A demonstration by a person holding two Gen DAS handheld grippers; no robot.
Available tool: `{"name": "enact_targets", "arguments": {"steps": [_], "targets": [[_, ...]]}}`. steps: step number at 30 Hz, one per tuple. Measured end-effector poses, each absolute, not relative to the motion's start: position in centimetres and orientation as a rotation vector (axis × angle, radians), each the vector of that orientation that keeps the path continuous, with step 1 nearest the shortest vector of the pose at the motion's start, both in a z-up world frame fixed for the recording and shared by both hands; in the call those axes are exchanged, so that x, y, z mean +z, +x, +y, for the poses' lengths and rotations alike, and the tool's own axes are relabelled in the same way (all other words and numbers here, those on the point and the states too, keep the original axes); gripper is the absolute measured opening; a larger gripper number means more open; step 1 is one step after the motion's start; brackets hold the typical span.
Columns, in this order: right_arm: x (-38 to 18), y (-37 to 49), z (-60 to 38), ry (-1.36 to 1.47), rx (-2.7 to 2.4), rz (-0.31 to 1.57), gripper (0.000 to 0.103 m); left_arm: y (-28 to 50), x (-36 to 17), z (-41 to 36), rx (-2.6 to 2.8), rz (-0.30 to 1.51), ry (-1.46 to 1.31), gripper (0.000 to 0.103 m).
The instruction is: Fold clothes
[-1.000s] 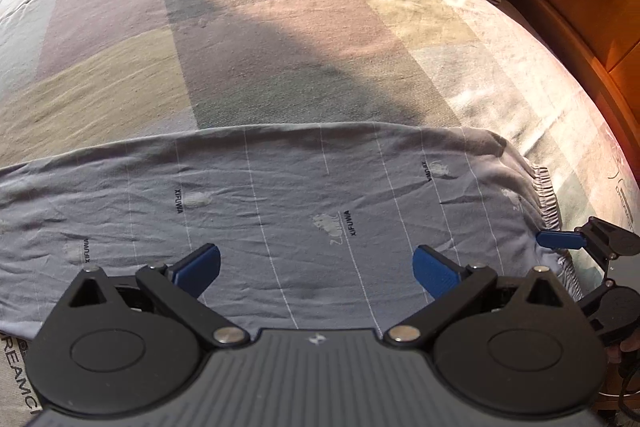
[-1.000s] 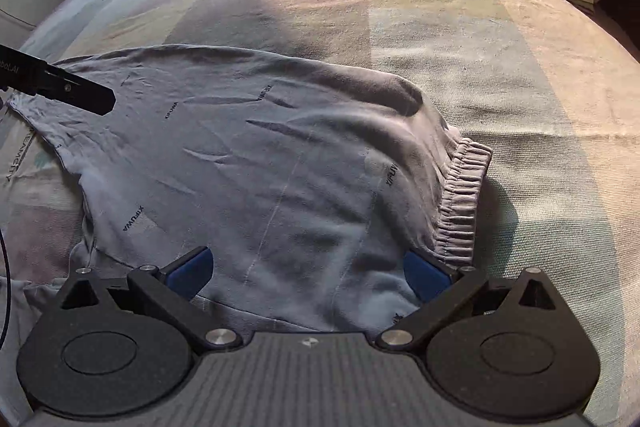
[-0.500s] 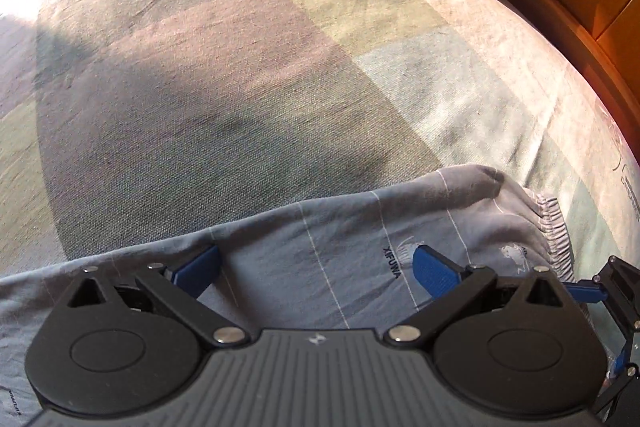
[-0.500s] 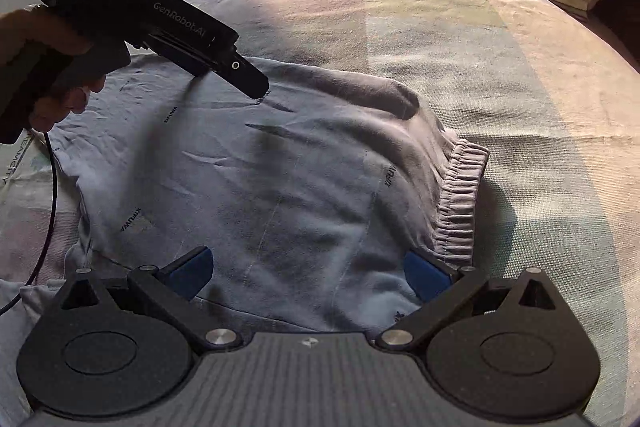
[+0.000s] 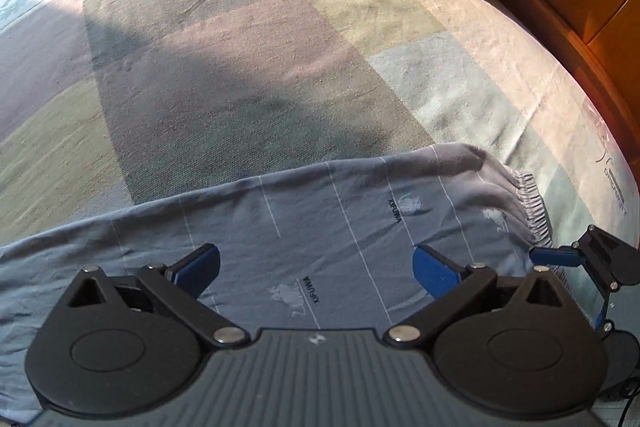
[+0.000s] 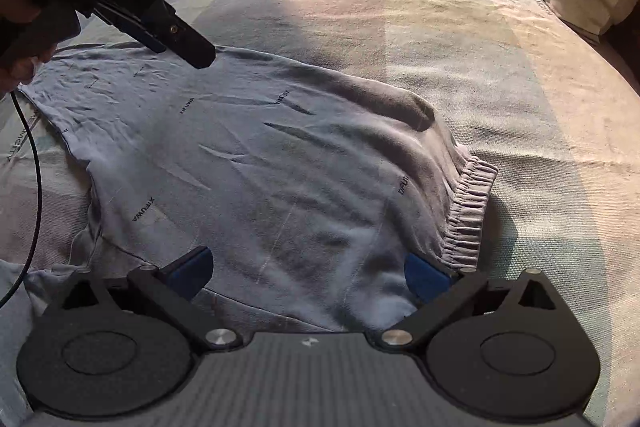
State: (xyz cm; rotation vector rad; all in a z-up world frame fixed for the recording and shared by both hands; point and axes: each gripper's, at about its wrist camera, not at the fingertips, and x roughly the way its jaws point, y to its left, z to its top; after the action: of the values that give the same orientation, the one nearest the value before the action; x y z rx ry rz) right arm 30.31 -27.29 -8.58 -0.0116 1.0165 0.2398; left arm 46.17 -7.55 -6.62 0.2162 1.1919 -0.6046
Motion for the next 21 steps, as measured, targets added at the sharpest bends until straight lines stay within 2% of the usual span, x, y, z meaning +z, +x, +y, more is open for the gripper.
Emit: {"name": "enact_targets", "arguments": {"steps": [9, 15, 21], "targets": [[-9.4, 27.6, -26.2, -0.122, 0.271, 1.032, 0.103, 45.2, -9.2, -5.9, -0.547, 1.225, 0.195, 0.102], [-7.1, 26.9, -26.6, -0.101, 0.261, 0.987, 0.103, 44.0, -6.4, -6.0, -0.608, 1.199, 0.238, 0.102], [-9.7, 27.7, -26.2, -0.097, 0.232, 1.067, 0.103, 42.0, -4.9, -5.2, -0.608, 1.193, 0.308, 0.102]]}}
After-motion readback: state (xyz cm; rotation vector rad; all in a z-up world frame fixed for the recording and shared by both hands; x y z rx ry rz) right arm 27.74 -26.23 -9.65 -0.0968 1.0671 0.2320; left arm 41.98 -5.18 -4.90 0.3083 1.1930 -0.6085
